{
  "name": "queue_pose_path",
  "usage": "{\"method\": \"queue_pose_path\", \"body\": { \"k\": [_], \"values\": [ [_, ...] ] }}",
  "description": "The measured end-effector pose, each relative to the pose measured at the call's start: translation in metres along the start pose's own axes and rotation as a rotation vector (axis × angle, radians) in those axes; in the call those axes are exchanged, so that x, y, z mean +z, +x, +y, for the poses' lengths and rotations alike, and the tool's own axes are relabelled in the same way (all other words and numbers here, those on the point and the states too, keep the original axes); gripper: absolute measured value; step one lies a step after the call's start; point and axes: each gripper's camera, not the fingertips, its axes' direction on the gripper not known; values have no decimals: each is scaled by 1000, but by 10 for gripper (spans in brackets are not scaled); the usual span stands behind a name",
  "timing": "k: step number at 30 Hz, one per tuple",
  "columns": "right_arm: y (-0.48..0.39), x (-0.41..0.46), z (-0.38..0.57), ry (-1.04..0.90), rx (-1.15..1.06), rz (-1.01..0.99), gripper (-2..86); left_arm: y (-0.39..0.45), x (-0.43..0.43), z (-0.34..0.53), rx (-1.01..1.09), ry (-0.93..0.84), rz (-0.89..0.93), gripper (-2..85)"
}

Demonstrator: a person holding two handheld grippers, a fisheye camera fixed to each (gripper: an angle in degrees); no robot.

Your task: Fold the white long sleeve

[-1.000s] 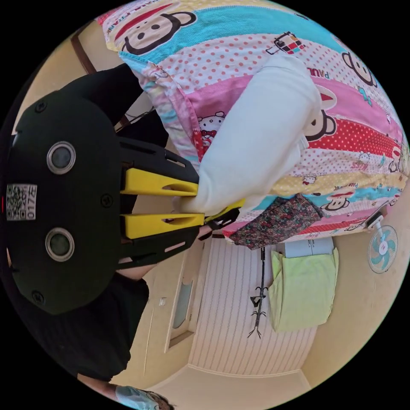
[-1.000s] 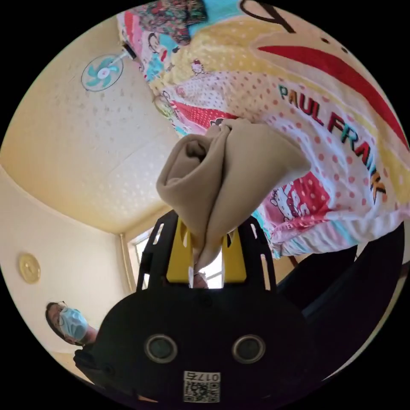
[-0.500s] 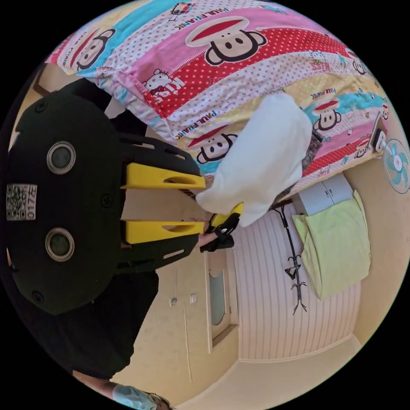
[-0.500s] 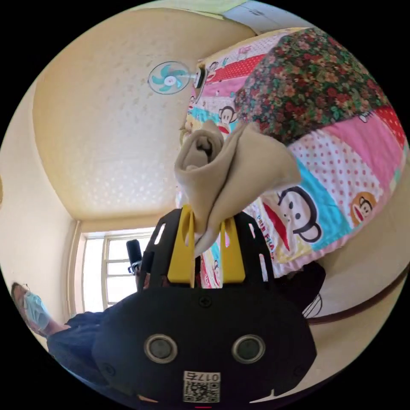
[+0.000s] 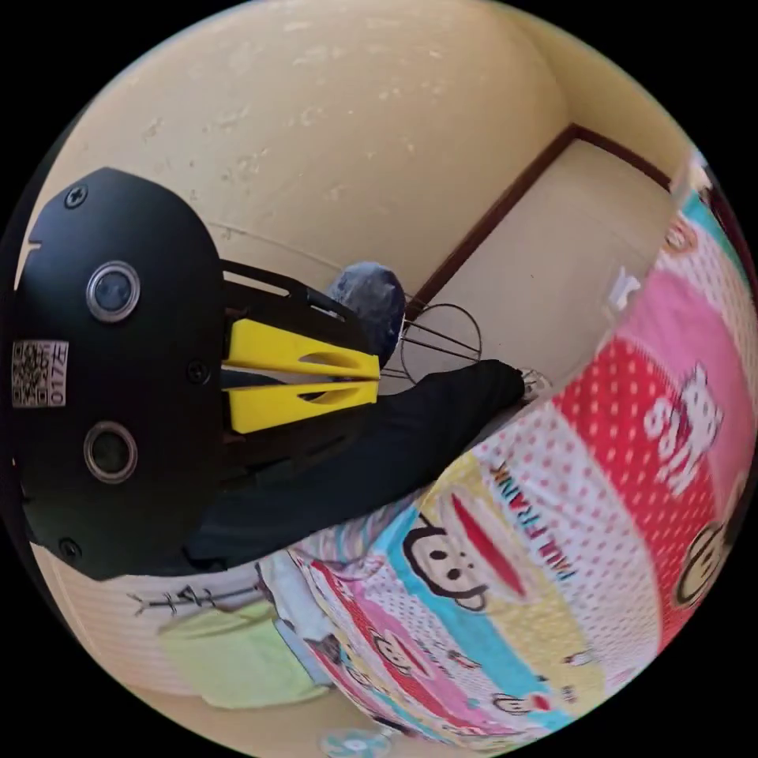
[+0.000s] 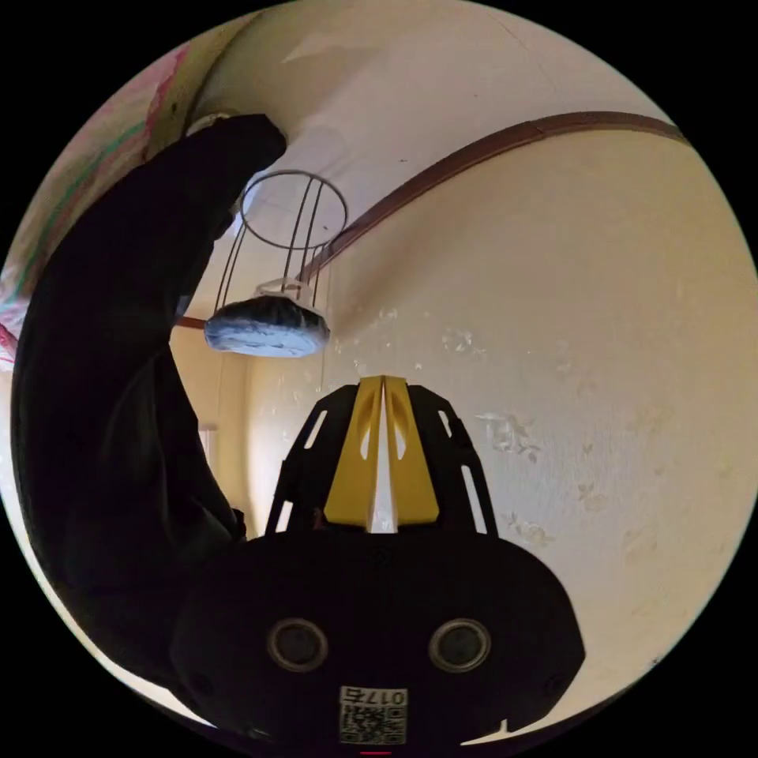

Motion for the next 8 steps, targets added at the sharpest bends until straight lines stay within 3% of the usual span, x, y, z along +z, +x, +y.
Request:
{"method": "queue_pose_path", "body": {
  "k": [3, 8],
  "values": [
    [-41, 18, -26, -45, -53, 152, 7, -71, 9, 54, -191, 48, 187, -10],
    [-137, -70, -58, 219, -172, 170, 6, -112, 69, 122, -333, -24, 405, -9]
  ]
}}
